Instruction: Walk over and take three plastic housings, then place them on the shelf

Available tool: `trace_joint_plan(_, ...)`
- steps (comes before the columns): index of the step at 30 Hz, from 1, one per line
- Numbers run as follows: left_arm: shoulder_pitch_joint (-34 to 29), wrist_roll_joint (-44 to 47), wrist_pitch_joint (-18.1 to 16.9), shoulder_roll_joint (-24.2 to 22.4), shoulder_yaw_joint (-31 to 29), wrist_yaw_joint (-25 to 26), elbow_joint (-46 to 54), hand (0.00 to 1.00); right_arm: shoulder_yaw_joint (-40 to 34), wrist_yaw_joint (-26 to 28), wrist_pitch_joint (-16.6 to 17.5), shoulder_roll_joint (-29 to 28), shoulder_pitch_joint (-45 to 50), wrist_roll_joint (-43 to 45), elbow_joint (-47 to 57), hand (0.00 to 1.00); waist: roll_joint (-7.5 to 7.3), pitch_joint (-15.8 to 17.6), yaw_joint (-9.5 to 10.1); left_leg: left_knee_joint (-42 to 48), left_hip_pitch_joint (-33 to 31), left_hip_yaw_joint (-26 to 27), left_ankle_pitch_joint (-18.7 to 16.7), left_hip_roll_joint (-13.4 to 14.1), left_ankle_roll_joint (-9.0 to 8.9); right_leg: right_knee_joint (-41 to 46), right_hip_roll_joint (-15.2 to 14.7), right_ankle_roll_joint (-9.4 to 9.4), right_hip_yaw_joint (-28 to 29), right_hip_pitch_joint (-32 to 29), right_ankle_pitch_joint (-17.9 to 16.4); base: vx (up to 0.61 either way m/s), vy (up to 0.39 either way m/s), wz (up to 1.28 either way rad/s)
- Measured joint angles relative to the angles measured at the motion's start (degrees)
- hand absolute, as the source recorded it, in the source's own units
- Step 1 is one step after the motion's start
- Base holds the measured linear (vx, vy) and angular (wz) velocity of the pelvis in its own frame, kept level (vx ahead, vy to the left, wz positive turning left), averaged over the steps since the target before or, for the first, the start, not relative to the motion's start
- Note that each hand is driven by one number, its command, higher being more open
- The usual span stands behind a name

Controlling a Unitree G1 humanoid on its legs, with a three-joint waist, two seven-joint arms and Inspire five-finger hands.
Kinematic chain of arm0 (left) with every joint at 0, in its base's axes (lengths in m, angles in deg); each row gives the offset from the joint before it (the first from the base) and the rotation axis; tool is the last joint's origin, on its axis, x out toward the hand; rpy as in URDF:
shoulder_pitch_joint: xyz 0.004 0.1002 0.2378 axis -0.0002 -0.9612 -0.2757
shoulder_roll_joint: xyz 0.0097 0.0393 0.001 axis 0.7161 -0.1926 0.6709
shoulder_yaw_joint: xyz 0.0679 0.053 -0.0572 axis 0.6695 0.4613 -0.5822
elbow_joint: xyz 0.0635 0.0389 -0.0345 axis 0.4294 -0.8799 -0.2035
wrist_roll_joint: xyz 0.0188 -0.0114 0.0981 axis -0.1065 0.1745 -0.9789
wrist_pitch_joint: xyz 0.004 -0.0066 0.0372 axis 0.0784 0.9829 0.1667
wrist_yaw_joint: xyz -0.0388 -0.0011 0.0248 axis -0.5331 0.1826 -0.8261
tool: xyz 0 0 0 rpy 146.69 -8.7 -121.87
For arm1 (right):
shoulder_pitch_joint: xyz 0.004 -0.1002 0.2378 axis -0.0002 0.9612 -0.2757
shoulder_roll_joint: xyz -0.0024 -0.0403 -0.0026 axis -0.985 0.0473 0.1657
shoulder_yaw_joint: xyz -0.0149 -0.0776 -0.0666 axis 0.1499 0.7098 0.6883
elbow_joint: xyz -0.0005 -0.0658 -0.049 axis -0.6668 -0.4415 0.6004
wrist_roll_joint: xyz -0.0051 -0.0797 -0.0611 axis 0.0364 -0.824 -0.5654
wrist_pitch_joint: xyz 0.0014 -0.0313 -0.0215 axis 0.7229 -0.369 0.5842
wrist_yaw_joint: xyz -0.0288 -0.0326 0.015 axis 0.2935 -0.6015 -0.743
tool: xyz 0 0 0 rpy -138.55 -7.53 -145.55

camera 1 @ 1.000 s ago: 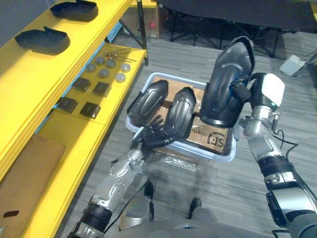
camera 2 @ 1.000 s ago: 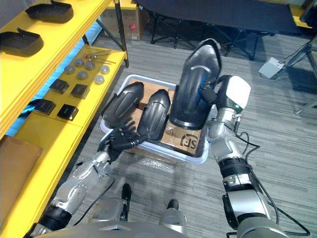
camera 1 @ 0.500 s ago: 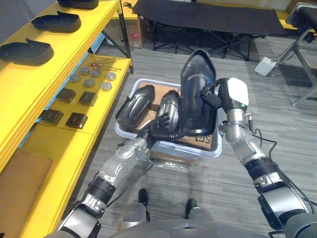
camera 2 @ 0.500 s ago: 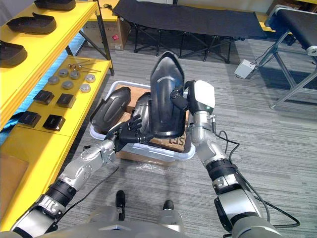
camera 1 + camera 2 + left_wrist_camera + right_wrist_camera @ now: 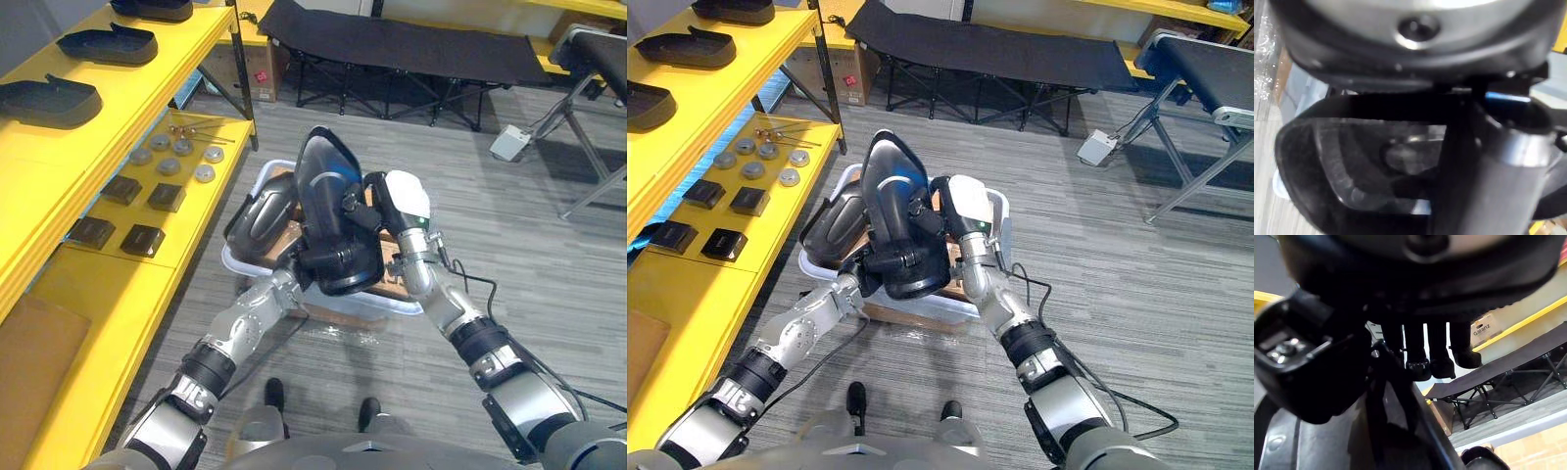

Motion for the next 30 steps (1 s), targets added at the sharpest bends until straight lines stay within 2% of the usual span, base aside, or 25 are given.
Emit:
trace_joint_plan(6,-0.23,1.81,-1.66,-1.12,0.00,3.05,-1.17,0.00,0.21,-2.36,-0.49,-2.05,2.26,0.78,0.99,0.00,-0.22,-0.13,0.07,-0.34,0.11,-0.16,0.02,-0.04,0.01,-0.05,0.00,0.00,-0.01,0.03,0.00,0.00,0.000,0.00)
trace_joint_plan(11,-0.93,6.39,-4.10,-3.49,0.04,2.28,-1.15,0.00,0.05,-3.98,-0.56,-3.23,4.84,2.67,2.32,0.00,-1.28,-0.82,0.05,-0.90,0.79,-0.04,0.04,-0.04,-0.04,-0.71,0.09,0.06,0.04,0.74,0.05,0.00,0.000,0.00)
trace_joint_plan(18,-2.87,6.22,-4.88,-4.29,-0.33,1.04,-1.16,0.00,0.41,-5.76,-0.50,-3.91,8.26,2.67,3.71,0.00,-1.84,-1.33,-0.13,-2.16,2.08,0.53,0.08,-0.02,-0.10,-0.86,0.15,0.06,0.68,0.95,0.03,0.00,0.002,-0.07)
trace_joint_plan(19,-3.16,6.17,-4.88,-4.32,-0.33,0.72,-1.16,0.00,0.41,-5.84,-0.50,-3.90,8.77,2.67,4.04,1.00,-1.84,-1.34,-0.12,-2.32,2.08,0.53,0.12,-0.02,-0.14,-0.93,0.16,0.06,0.66,0.94,0.03,0.00,0.000,0.00)
trace_joint_plan(24,-4.76,2.66,-5.09,-4.45,-1.13,-0.48,-1.15,0.00,0.51,-7.04,0.05,-4.40,11.16,4.63,4.54,1.00,-1.96,-1.51,-0.14,-3.21,3.12,0.69,0.43,-0.04,-0.21,-1.37,0.20,0.06,0.65,1.67,0.03,0.00,0.000,0.00)
trace_joint_plan(30,-6.80,-10.51,-8.43,-4.44,-3.82,-1.41,2.03,0.00,-0.52,-8.25,0.43,-6.00,15.31,11.36,10.61,1.00,-2.08,-2.34,-0.28,-3.21,3.15,0.94,0.41,0.03,-0.25,-1.62,0.28,0.06,0.82,1.70,0.04,0.00,0.001,-0.01)
